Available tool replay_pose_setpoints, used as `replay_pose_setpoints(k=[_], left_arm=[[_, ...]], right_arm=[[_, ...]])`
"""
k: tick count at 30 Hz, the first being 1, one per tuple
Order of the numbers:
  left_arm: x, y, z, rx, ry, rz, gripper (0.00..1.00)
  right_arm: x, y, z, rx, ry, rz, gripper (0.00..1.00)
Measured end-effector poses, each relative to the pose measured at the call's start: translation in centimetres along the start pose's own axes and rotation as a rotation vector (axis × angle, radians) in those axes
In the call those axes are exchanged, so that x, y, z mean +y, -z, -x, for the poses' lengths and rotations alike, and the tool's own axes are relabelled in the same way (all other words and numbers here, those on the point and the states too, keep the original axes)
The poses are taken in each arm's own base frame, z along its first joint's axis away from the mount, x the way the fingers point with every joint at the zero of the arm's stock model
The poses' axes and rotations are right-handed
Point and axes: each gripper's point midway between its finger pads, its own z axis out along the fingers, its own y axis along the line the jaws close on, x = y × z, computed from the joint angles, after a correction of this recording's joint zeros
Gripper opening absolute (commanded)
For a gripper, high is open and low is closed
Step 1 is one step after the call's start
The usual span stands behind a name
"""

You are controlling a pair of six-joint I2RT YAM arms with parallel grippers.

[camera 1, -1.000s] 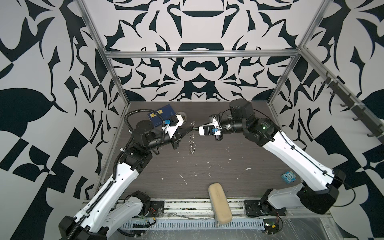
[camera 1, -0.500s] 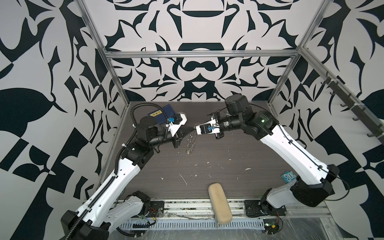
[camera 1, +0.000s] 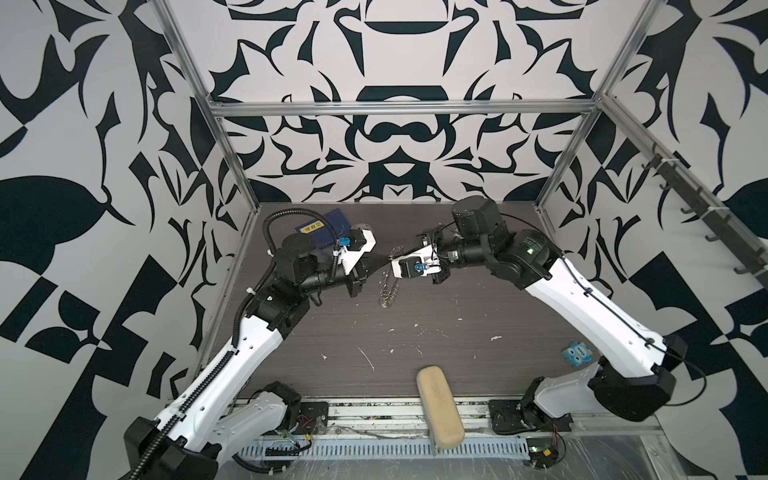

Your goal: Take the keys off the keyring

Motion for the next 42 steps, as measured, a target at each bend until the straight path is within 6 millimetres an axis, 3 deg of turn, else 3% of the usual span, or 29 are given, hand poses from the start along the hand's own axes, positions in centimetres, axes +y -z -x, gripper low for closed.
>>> replay_pose_setpoints(k=[9,20,29,35,42], left_arm=[[-0.3,-0.6,-1.5,-0.056,-0.089,0.014,0.00],[1.9,-0.9,0.9,-0.153,-0.310,0.158,0.00],[4.0,-2.1,2.4,-0.190,-0.396,0.217,0.00],[4.2,-2.0,4.3,-0.225,-0.437,0.229,0.00],[3.9,-2.0,4.6,-0.237,-0.448,0.214,0.00]], right_arm=[[1.4,-0.4,-1.8,0.069,0.235,-0.156,0.00],[-1.6,-0.1,-1.9,0.179,0.527,-0.421,0.00],[-3.8,0.4,-3.0,0.319,0.696,-0.560,0.00],[-5.0,1.3,-2.3,0.342,0.750,-0.628,0.00],[-4.8,1.6,-2.0,0.394,0.813,-0.629,0.00]])
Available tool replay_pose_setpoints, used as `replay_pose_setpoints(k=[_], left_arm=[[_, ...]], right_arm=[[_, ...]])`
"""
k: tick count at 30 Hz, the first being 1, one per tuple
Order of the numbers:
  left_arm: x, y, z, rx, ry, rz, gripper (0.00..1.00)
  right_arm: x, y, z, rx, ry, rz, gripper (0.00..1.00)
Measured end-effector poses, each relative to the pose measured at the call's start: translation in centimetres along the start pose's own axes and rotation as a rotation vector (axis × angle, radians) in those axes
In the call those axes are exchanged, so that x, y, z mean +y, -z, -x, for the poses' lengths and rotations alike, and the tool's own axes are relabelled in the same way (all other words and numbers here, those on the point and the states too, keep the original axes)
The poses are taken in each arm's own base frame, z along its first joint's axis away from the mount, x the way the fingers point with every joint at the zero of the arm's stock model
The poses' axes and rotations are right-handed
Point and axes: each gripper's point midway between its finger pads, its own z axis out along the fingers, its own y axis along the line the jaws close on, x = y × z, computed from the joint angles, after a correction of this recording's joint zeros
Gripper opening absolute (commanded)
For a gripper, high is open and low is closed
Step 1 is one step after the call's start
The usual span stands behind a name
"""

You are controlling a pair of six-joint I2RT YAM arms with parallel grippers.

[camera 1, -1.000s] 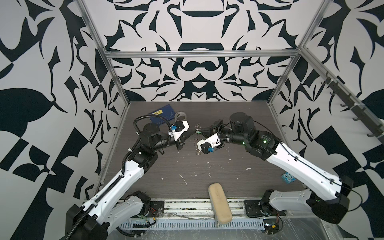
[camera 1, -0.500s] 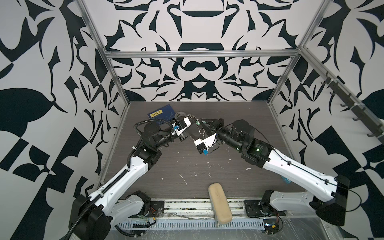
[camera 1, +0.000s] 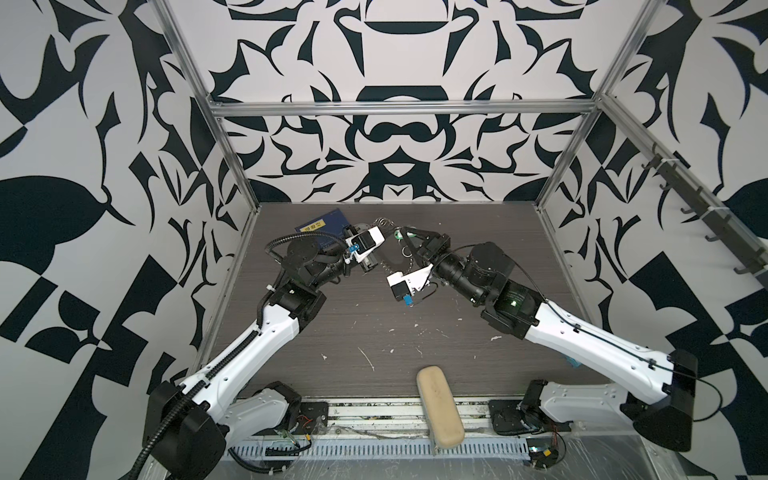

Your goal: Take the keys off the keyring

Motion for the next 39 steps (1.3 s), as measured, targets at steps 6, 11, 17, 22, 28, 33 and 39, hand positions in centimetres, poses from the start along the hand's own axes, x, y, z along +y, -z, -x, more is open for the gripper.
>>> replay_pose_setpoints(k=[6,11,17,22,28,33,39], left_arm=[[0.0,-0.1,0.5,-0.011,0.007,-0.008,0.00],[0.1,-0.3,1.1,-0.012,0.019,-0.018,0.00],[0.0,-0.4,1.5,-0.015,0.022,-0.029,0.00],[-0.1,-0.4,1.6,-0.018,0.029,-0.032,0.00],[0.1,-0.3,2.2,-0.037,0.039,-0.027,0.00],[0.4,-0.1,3.0,-0.065,0.031,-0.016,0.00],[0.6,0.1,4.0,-0.094,0.016,-0.004,0.00]], right_arm=[[-0.2,0.2,-0.1,0.020,0.048,0.003,0.00],[-0.8,0.7,-0.3,0.027,0.062,-0.011,0.00],[-1.1,1.2,-0.3,0.027,0.053,-0.021,0.00],[-1.1,1.4,-0.3,0.025,0.019,-0.027,0.00],[-1.6,1.8,-0.2,0.007,-0.125,-0.050,0.00],[-2.5,2.1,-0.1,-0.018,-0.250,-0.080,0.00],[-3.1,2.7,-0.2,-0.047,-0.375,-0.101,0.00]])
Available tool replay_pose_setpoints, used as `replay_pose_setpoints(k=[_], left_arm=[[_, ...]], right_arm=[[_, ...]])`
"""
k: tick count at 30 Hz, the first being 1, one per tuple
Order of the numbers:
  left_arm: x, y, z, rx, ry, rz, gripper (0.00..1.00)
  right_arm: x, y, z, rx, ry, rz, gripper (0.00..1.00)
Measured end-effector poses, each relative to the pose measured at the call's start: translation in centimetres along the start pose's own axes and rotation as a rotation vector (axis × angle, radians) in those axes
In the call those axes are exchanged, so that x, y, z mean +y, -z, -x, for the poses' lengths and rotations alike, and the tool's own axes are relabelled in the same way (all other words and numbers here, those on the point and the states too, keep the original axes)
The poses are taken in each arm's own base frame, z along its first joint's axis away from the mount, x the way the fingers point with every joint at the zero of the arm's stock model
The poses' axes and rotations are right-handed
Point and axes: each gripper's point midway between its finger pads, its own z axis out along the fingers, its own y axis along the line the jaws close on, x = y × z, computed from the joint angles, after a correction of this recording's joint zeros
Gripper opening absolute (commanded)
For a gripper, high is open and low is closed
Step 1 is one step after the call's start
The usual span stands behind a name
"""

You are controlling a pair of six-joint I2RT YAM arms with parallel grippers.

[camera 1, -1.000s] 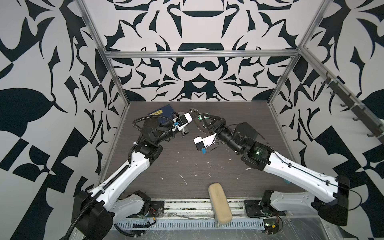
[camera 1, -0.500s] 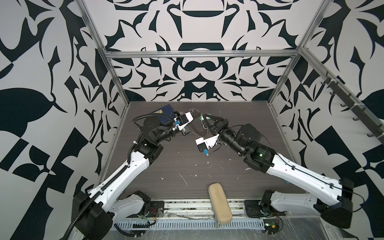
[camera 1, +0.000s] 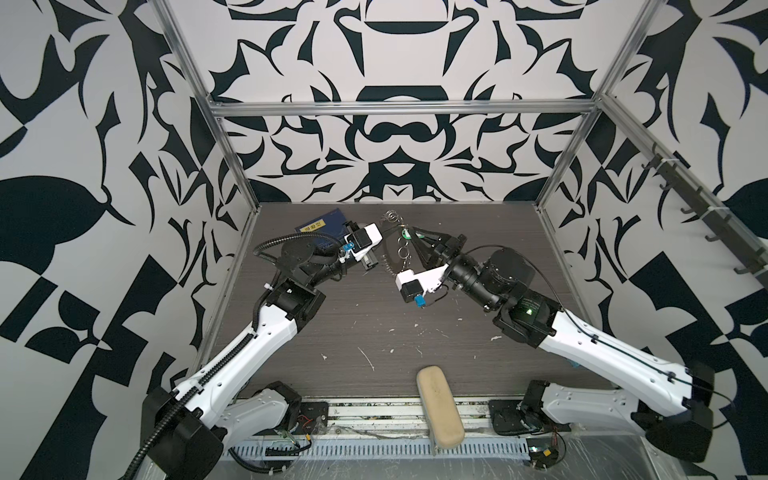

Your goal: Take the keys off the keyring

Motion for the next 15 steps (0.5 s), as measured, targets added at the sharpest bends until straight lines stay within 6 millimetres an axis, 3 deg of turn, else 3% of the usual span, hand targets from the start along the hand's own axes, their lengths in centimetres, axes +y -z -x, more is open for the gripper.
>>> replay_pose_setpoints(k=[9,15], left_arm=[[0.04,0.01,0.23,-0.008,-0.002,0.002,0.00],[-0.01,0.01,0.08,-0.002,0.002,0.000,0.00]], right_arm=[[-0.06,0.34,-0.10,-0.015,-0.085,-0.005,0.00],[0.28,0.21,-0.14,-0.015,-0.051,0.011,0.00]])
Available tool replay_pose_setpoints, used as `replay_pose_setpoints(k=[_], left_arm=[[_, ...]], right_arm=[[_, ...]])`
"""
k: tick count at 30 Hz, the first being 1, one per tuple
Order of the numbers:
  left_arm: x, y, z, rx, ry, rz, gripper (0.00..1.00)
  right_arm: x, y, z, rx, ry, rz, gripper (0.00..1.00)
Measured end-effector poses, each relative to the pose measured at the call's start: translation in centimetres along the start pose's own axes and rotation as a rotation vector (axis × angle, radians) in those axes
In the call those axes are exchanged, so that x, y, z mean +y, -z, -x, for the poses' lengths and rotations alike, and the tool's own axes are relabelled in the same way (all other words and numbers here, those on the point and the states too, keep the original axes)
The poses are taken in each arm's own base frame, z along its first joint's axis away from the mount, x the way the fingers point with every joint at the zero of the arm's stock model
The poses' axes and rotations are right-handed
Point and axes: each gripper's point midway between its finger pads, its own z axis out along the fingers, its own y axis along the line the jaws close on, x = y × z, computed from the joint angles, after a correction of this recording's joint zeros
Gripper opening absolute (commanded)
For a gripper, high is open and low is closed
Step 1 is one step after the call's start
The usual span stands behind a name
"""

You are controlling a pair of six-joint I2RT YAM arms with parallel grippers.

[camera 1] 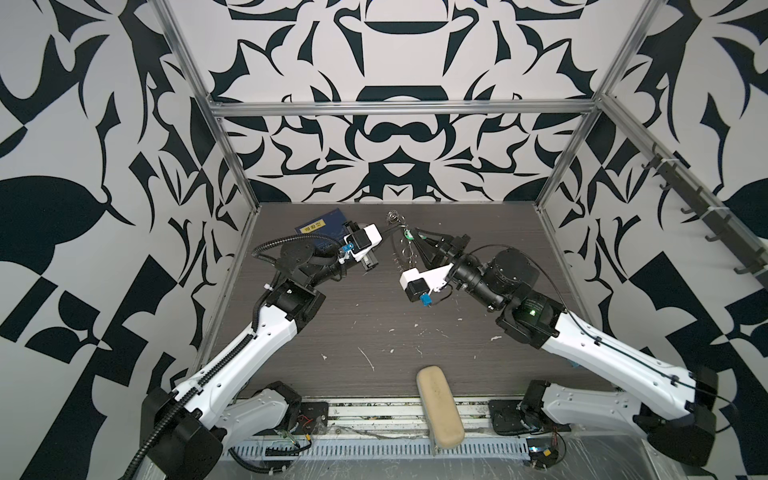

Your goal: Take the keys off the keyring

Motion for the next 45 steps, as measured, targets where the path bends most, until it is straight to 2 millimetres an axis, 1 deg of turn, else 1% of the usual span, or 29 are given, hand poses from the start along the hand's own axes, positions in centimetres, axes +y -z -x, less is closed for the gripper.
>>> replay_pose_setpoints(k=[9,13,20,27,29,32,36,38,40,45], left_arm=[[0.5,0.0,-1.0,0.045,0.016,0.034,0.00],[0.8,0.1,-1.5,0.066,0.019,0.052,0.00],[0.9,0.2,-2.4,0.104,0.025,0.068,0.00],[1.0,0.2,-2.5,0.107,0.046,0.073,0.00],[1.0,0.2,-2.4,0.104,0.056,0.069,0.00],[1.0,0.1,-1.8,0.108,0.084,0.039,0.00],[1.3,-0.1,0.4,0.070,0.109,-0.002,0.00],[1.3,-0.2,1.6,0.046,0.121,-0.029,0.00],[1.1,-0.2,2.4,0.027,0.142,-0.059,0.00],[0.5,-0.2,2.8,0.018,0.190,-0.105,0.00]], right_arm=[[0.4,-1.8,-0.1,0.016,0.169,0.064,0.00],[0.6,-2.3,-0.2,0.033,0.238,0.085,0.00],[1.4,-2.7,-0.6,0.066,0.318,0.122,0.00],[1.4,-2.7,-0.6,0.081,0.339,0.124,0.00],[1.2,-2.5,-0.3,0.070,0.276,0.115,0.00],[0.5,-1.8,-0.3,0.029,0.126,0.112,0.00],[-1.4,-0.7,-0.4,-0.048,-0.096,0.115,0.00],[-2.0,-0.3,-0.3,-0.081,-0.190,0.122,0.00],[-2.2,-0.1,-0.1,-0.112,-0.284,0.133,0.00],[-2.0,0.2,-1.0,-0.157,-0.521,0.166,0.00]])
